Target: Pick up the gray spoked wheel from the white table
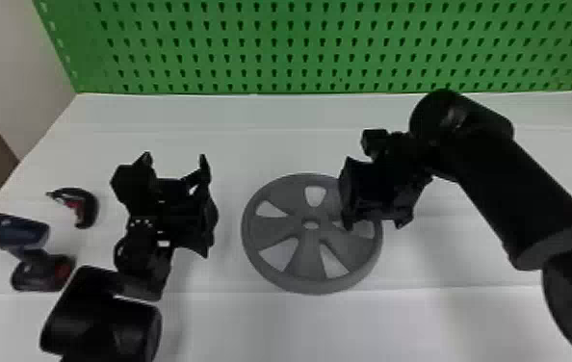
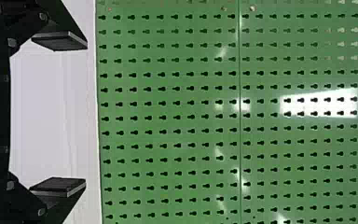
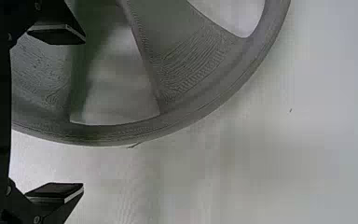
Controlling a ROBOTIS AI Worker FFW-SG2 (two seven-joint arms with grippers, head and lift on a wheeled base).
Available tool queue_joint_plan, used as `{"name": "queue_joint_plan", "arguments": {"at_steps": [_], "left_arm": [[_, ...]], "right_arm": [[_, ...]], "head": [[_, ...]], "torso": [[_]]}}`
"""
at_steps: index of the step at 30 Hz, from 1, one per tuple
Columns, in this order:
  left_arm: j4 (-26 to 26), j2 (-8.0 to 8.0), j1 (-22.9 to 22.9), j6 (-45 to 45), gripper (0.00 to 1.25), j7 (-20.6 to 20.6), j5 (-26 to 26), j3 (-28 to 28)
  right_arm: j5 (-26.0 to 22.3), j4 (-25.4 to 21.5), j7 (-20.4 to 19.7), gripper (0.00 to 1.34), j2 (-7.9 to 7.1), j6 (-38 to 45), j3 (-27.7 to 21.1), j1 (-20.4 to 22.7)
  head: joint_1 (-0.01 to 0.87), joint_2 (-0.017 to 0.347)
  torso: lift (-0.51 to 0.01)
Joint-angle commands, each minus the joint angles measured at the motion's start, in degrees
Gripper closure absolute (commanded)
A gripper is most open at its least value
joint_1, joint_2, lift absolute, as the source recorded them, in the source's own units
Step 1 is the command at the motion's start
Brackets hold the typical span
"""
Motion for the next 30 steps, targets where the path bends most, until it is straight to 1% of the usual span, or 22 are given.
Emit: {"name": "queue_joint_plan", "arguments": {"at_steps": [1, 2, 3, 4, 7, 11, 15, 16, 20, 22, 30], "left_arm": [[0.0, 0.0, -0.1, 0.0, 0.23, 0.0, 0.0, -0.1], [0.0, 0.0, -0.1, 0.0, 0.23, 0.1, 0.0, -0.1], [0.0, 0.0, -0.1, 0.0, 0.23, 0.0, 0.0, -0.1], [0.0, 0.0, -0.1, 0.0, 0.23, 0.0, 0.0, -0.1], [0.0, 0.0, -0.1, 0.0, 0.23, 0.0, 0.0, -0.1], [0.0, 0.0, -0.1, 0.0, 0.24, 0.0, 0.0, -0.1], [0.0, 0.0, -0.1, 0.1, 0.23, 0.0, 0.0, -0.1], [0.0, 0.0, -0.1, 0.0, 0.24, 0.0, 0.0, -0.1], [0.0, 0.0, -0.1, 0.0, 0.24, 0.0, -0.1, -0.1], [0.0, 0.0, -0.1, 0.1, 0.23, 0.1, -0.1, -0.1], [0.0, 0.0, -0.2, 0.1, 0.24, 0.1, -0.1, -0.1]], "right_arm": [[0.0, 0.0, 0.7, 0.42, -0.09, 0.0, 0.7, -0.1], [0.1, 0.0, 1.1, 0.55, -0.18, 0.0, 0.9, -0.1], [0.2, 0.0, 1.4, 0.64, -0.18, 0.0, 1.0, -0.1], [0.5, 0.0, 1.8, 0.69, -0.18, 0.0, 1.0, -0.1], [1.6, 0.0, 3.2, 0.75, -0.18, 0.1, 1.3, -0.2], [2.5, 0.0, 4.3, 0.89, -0.18, 0.1, 1.5, -0.3], [3.2, 0.0, 4.4, 0.89, -0.09, 0.4, 1.7, -0.6], [3.4, 0.0, 4.4, 0.92, -0.09, 0.6, 1.7, -0.7], [3.5, 0.0, 4.5, 1.15, -0.18, 1.1, 1.6, -0.7], [3.6, 0.0, 4.6, 1.22, -0.18, 1.5, 1.9, -0.8], [3.8, 0.0, 4.7, 1.22, -0.09, 1.6, 1.9, -0.9]], "head": [[0.77, 0.044], [0.77, 0.044], [0.77, 0.044], [0.77, 0.044], [0.77, 0.044], [0.77, 0.044], [0.77, 0.044], [0.77, 0.044], [0.77, 0.044], [0.77, 0.044], [0.77, 0.044]], "torso": [[-0.098], [-0.098], [-0.098], [-0.098], [-0.098], [-0.098], [-0.098], [-0.098], [-0.098], [-0.098], [-0.098]]}}
